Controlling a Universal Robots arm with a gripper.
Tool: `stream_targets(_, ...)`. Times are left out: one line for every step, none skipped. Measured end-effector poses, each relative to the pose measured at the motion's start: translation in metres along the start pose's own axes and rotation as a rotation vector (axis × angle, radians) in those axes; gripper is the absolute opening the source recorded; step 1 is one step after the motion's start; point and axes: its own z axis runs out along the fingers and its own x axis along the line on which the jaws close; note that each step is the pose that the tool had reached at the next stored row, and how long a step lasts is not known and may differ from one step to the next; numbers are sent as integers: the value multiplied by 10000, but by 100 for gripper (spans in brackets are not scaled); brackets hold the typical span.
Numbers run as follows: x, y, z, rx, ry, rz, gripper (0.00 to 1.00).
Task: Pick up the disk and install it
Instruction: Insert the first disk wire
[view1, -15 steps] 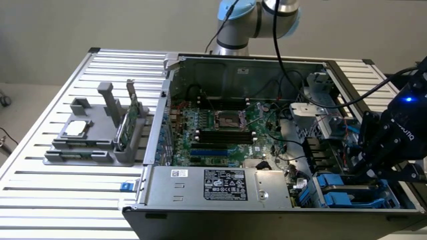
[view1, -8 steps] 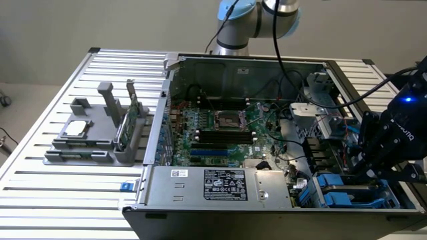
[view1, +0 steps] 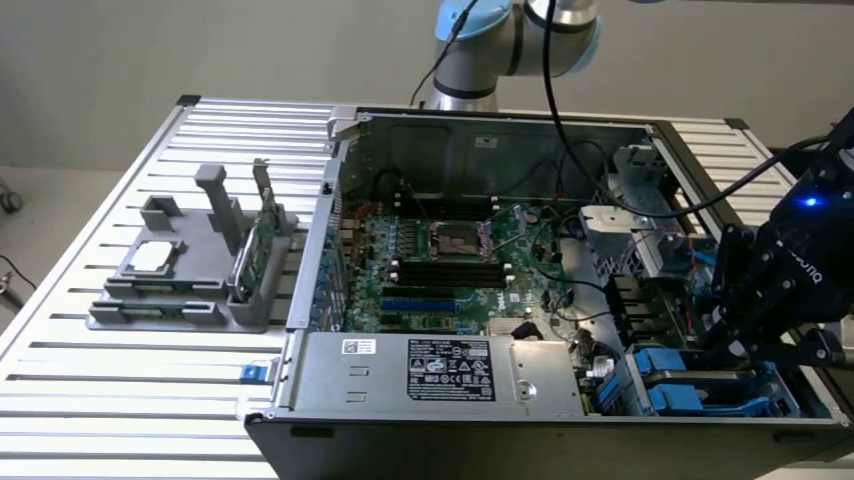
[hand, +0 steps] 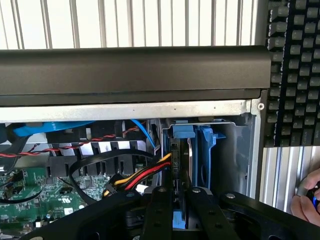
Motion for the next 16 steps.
stream_targets(0,-1,0,0,2,1,17)
stream_targets(-3,-1,0,1,8,-1,17)
stream_targets(-6,-1,-1,2,16,-2,17)
stream_targets(-9,-2,-4,2,16,-2,17)
stream_targets(-11,-4,-11,2,16,0,18)
stream_targets(-11,-5,-22,1,19,-1,18)
stream_targets(-12,-7,-38,2,21,-2,25)
stream_targets(-14,-9,-57,1,20,-2,25)
stream_targets(-15,-12,-82,2,21,-2,25)
stream_targets(-17,-14,-111,2,22,-2,25)
stream_targets(-19,-17,-142,3,24,-2,25)
stream_targets(-22,-20,-171,7,22,-2,25)
stream_targets(-23,-22,-190,10,21,-2,25)
stream_targets(-24,-22,-198,12,25,-2,25)
stream_targets(-26,-20,-199,15,35,-3,25)
stream_targets(-28,-14,-200,16,54,-6,25)
